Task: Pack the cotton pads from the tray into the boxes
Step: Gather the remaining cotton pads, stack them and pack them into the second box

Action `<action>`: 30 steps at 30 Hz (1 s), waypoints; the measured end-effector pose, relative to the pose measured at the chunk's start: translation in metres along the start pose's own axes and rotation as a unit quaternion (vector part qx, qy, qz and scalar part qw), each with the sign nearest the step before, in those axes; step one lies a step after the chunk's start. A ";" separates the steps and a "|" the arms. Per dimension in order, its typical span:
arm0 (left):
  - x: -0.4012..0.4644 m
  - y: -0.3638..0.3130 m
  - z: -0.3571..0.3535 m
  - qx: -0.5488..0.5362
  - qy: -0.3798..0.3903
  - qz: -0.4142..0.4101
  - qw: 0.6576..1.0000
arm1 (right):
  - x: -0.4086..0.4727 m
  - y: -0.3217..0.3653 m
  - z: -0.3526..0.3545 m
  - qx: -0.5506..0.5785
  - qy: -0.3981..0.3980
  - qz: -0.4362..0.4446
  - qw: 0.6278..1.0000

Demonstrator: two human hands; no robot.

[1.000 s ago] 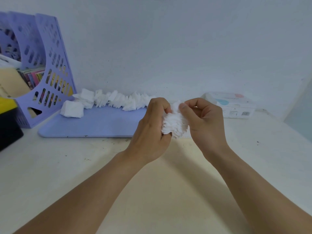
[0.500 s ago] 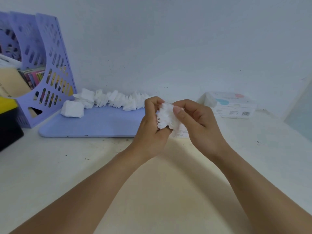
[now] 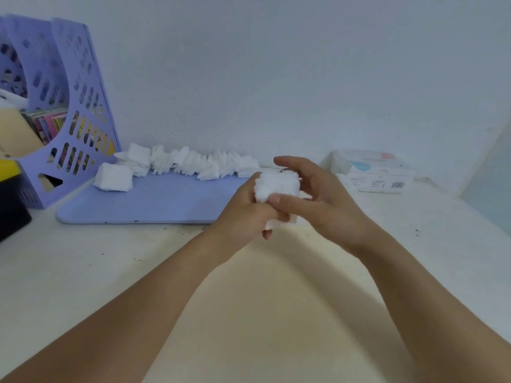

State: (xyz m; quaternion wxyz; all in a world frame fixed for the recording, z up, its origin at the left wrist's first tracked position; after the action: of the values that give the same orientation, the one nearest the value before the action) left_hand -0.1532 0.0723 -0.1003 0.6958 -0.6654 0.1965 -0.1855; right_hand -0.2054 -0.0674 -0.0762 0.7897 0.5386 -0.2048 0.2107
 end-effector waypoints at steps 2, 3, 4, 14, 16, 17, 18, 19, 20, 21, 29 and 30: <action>-0.001 0.002 0.002 0.006 -0.041 -0.012 0.999 | 0.003 0.002 0.013 -0.064 -0.001 0.023 0.998; -0.001 0.003 0.002 0.019 -0.062 -0.026 0.998 | 0.003 0.003 0.017 -0.095 0.009 0.027 0.995; -0.001 0.004 0.002 0.030 -0.075 -0.044 0.996 | 0.003 0.003 0.019 -0.122 0.019 0.023 0.992; 0.017 0.026 0.019 0.284 -0.229 -0.208 0.908 | 0.007 -0.025 0.066 0.195 -0.363 -0.143 0.900; 0.025 0.035 0.024 0.298 -0.199 -0.186 0.915 | 0.004 -0.031 0.072 0.174 -0.367 -0.177 0.897; 0.028 0.039 0.025 0.311 -0.180 -0.182 0.915 | 0.003 -0.031 0.073 0.142 -0.356 -0.193 0.903; 0.030 0.041 0.024 0.329 -0.163 -0.185 0.912 | 0.003 -0.031 0.074 0.109 -0.344 -0.207 0.909; 0.032 0.042 0.023 0.348 -0.150 -0.190 0.906 | 0.003 -0.030 0.074 0.084 -0.330 -0.214 0.916; 0.034 0.044 0.022 0.364 -0.139 -0.194 0.900 | 0.004 -0.029 0.073 0.067 -0.316 -0.216 0.922; 0.035 0.045 0.020 0.371 -0.128 -0.195 0.899 | 0.004 -0.027 0.071 0.055 -0.304 -0.214 0.927; 0.033 0.048 0.019 0.349 -0.097 -0.211 0.908 | 0.069 -0.023 0.033 -0.029 -0.138 -0.244 0.960; 0.033 0.048 0.020 0.351 -0.096 -0.215 0.906 | 0.079 -0.023 0.028 -0.050 -0.105 -0.265 0.957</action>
State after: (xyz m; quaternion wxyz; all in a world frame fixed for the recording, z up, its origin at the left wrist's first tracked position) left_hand -0.1146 0.0739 -0.1482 0.8431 -0.4189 -0.0973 -0.3229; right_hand -0.1304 -0.0928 -0.0409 0.8174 0.5521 -0.1466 -0.0750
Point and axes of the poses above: each hand's wrist, its own x-axis towards the middle knuckle, its own z-axis out of the back of the hand, y = z × x, the point moved 2 cm from there along x, towards the middle knuckle, and after that the axes turned 13 degrees about z, right-handed, at the moved point
